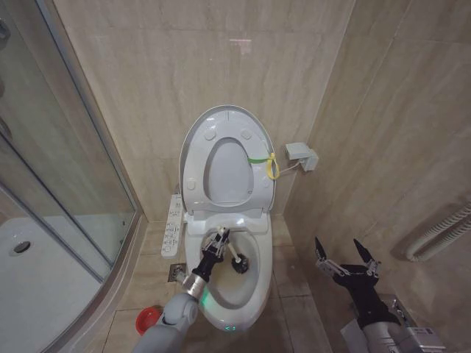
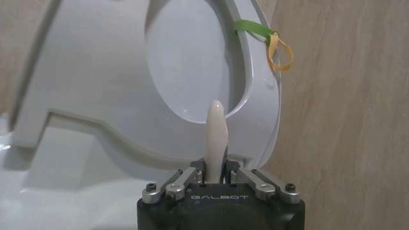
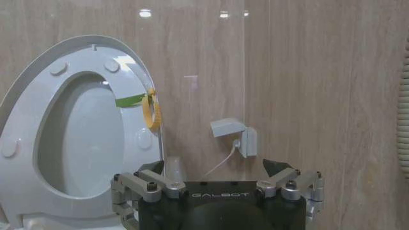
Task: Open the toilet lid, clean the toilet bowl with a toilet brush, close the toilet lid, and flush.
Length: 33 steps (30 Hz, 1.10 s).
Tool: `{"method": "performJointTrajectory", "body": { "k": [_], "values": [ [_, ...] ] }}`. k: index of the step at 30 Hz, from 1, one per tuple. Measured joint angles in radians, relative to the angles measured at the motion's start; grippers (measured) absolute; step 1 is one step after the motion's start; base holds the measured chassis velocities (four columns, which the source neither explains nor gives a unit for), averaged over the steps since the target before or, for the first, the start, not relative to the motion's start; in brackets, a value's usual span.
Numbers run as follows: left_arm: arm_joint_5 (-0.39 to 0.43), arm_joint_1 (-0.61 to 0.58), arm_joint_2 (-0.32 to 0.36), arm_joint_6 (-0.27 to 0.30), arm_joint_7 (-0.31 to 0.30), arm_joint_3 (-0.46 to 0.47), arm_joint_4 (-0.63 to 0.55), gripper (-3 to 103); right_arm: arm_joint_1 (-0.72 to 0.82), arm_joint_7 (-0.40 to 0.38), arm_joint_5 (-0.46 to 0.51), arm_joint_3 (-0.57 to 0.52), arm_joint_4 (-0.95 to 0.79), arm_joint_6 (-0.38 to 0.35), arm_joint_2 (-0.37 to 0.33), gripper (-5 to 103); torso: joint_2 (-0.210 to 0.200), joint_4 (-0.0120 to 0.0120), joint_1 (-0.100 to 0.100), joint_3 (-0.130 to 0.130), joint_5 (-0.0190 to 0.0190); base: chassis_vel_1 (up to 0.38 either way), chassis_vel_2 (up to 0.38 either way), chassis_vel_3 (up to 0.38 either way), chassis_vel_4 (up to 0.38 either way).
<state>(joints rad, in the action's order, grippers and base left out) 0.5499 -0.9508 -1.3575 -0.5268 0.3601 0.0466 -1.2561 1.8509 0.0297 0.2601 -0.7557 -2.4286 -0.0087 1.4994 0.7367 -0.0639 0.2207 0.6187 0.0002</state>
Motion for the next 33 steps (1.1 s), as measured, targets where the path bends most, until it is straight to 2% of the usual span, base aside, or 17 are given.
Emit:
{"method": "performJointTrajectory", "body": {
  "k": [8, 15, 19, 23, 33],
  "values": [
    [0.01, 0.102, -0.008, -0.011, 0.01, -0.044, 0.09, 19, 0.0, 0.0, 0.0, 0.0, 0.0, 0.0, 0.0, 100, 0.0, -0.0002, 0.0, 0.0, -0.0001, 0.0, 0.0, 0.0, 0.0],
    [0.01, 0.104, -0.01, -0.027, 0.029, -0.051, 0.147, 19, 0.0, 0.0, 0.0, 0.0, 0.0, 0.0, 0.0, 100, 0.0, 0.0001, 0.0, 0.0, -0.0002, 0.0, 0.0, 0.0, 0.0],
    [0.014, 0.105, -0.012, -0.031, 0.032, -0.05, 0.145, 19, 0.0, 0.0, 0.0, 0.0, 0.0, 0.0, 0.0, 100, 0.0, 0.0003, 0.0, 0.0, -0.0002, 0.0, 0.0, 0.0, 0.0],
    [0.038, 0.126, -0.021, -0.023, 0.017, -0.052, 0.101, 19, 0.0, 0.0, 0.0, 0.0, 0.0, 0.0, 0.0, 100, 0.0, -0.0005, 0.0, 0.0, -0.0002, 0.0, 0.0, 0.0, 0.0],
    [0.013, 0.08, -0.046, -0.034, 0.038, -0.028, 0.137, 19, 0.0, 0.0, 0.0, 0.0, 0.0, 0.0, 0.0, 100, 0.0, 0.0002, 0.0, 0.0, -0.0002, 0.0, 0.0, 0.0, 0.0]
  ]
}}
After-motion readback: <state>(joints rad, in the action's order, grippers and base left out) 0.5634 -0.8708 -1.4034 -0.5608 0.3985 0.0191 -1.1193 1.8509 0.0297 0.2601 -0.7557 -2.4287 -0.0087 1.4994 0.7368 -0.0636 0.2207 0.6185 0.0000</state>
